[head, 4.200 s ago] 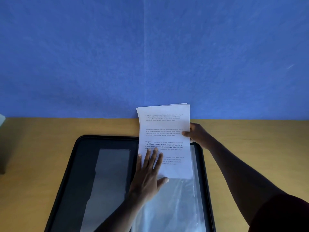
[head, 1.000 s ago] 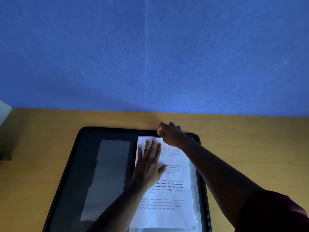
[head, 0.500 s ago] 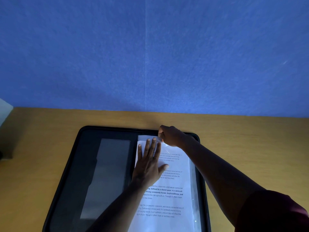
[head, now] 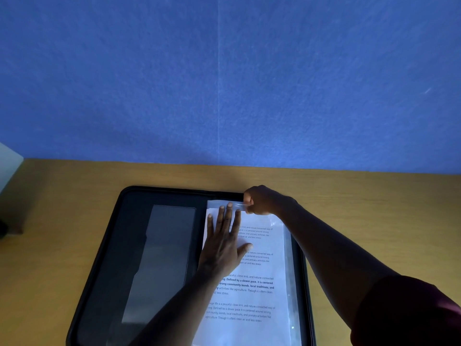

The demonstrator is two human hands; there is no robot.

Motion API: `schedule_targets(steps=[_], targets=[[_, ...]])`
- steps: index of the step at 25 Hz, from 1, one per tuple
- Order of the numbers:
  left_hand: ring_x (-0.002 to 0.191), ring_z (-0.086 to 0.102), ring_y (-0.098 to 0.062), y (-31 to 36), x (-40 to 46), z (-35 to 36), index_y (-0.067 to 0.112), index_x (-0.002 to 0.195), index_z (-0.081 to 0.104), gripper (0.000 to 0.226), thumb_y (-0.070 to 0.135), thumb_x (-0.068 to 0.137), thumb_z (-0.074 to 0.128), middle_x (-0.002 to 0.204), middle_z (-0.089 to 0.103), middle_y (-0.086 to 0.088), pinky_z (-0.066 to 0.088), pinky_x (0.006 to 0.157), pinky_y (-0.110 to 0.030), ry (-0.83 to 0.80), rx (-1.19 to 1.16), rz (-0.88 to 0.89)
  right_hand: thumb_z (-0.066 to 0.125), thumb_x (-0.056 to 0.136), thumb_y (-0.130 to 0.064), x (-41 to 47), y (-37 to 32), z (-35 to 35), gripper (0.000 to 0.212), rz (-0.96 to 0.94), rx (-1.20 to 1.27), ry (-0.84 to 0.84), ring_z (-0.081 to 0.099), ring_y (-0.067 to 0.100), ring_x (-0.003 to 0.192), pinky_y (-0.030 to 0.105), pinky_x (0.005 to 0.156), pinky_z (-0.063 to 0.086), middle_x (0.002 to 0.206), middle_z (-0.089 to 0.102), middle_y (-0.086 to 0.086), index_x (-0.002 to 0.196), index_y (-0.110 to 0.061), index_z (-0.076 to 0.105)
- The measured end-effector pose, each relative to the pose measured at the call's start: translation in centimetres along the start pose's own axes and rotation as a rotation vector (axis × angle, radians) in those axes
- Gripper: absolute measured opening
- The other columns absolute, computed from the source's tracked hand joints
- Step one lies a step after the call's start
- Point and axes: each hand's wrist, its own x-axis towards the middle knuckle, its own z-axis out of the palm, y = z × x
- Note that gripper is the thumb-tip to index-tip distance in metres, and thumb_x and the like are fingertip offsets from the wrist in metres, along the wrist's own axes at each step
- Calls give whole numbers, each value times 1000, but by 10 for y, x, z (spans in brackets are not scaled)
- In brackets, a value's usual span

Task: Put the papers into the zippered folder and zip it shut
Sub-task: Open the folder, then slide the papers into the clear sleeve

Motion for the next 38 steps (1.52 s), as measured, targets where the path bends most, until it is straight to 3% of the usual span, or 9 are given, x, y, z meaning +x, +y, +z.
schedule_targets(steps=[3, 7, 12, 20, 24, 28, 33, 35, 38], targets=[[150, -22, -30, 1, -2, 1, 13, 157, -11, 94, 68, 92, 29, 163, -24, -13, -1, 123, -56, -6, -5, -22, 61, 86, -13, -4, 5, -1, 13, 58, 8, 104, 61, 21, 84, 31, 66, 51, 99, 63, 4, 94, -21, 55], [151, -18, -32, 5, -6, 1, 9, 157, -7, 97, 67, 92, 35, 164, -19, -15, 0, 123, -56, -12, -18, -44, 72, 84, -20, -6, 3, 6, 20, -17, 105, 31, 62, 18, 91, 28, 70, 49, 100, 63, -2, 103, -19, 65], [152, -17, -31, 8, -15, 3, 7, 157, -8, 98, 69, 92, 31, 164, -18, -14, -3, 123, -54, -18, -21, -51, 63, 88, -14, -9, -2, 9, 13, -13, 95, 80, 66, 18, 89, 34, 76, 57, 95, 68, -4, 83, -25, 66], [150, -25, -30, 10, -13, 0, 8, 156, -13, 97, 71, 90, 21, 162, -25, -14, -6, 123, -54, -37, -23, -52, 53, 94, -6, -11, -6, 5, 18, -21, 74, 42, 62, 24, 97, 36, 79, 55, 112, 64, 9, 104, -15, 65], [150, -24, -31, 10, -12, 0, 8, 156, -13, 97, 72, 89, 18, 162, -25, -14, -4, 123, -55, -40, -21, -51, 51, 94, -4, -9, -5, 4, 20, -35, 41, 9, 57, 20, 92, 28, 70, 45, 111, 65, 8, 106, -13, 63], [150, -24, -32, 10, -12, 0, 7, 156, -12, 97, 72, 91, 21, 162, -25, -15, -3, 123, -54, -45, -21, -57, 52, 90, -1, -11, -8, 16, 21, 0, 58, 76, 60, 23, 90, 35, 73, 49, 101, 65, 4, 100, -17, 62], [148, -29, -29, 7, -11, -2, 9, 155, -15, 98, 68, 93, 31, 160, -31, -11, -6, 124, -50, -56, -54, -37, 62, 89, -29, -16, 26, 23, 6, 109, 47, 190, 58, 19, 98, 36, 84, 33, 98, 68, -4, 94, -26, 61], [148, -29, -29, 6, -12, -4, 9, 156, -14, 97, 67, 93, 33, 160, -30, -11, -6, 124, -50, -57, -64, -29, 68, 83, -43, -24, 51, 12, 15, 150, 59, 147, 54, 13, 94, 36, 84, 29, 90, 66, -12, 84, -31, 60], [148, -29, -29, 8, -12, -6, 10, 155, -16, 97, 65, 94, 36, 160, -31, -10, -8, 124, -49, -59, -91, -27, 73, 76, -41, -36, 74, 3, 16, 167, 106, 171, 55, 12, 94, 36, 86, 30, 83, 65, -17, 76, -34, 59]])
